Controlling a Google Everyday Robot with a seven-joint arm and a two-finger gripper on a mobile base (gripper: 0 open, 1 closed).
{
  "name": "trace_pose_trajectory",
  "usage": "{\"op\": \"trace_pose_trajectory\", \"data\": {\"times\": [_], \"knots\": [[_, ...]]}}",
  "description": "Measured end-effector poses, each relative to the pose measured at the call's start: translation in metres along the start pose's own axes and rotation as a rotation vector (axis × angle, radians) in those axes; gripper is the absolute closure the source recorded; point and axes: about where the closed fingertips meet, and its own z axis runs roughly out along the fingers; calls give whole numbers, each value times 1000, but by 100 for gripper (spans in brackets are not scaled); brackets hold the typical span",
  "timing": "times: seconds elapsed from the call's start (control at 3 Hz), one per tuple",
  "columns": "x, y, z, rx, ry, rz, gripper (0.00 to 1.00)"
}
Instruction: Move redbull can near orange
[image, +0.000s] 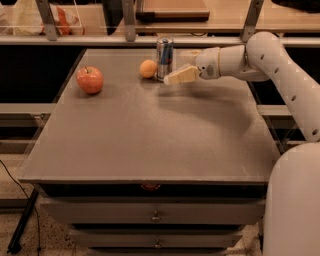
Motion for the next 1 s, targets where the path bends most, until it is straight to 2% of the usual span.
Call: {"op": "trace_pose_trajectory", "data": {"times": [0.33, 0.67, 1.0], "knots": [[-2, 8, -5, -12, 21, 1, 0], [-3, 38, -34, -39, 114, -6, 0], [-2, 51, -48, -50, 163, -10, 0]]}}
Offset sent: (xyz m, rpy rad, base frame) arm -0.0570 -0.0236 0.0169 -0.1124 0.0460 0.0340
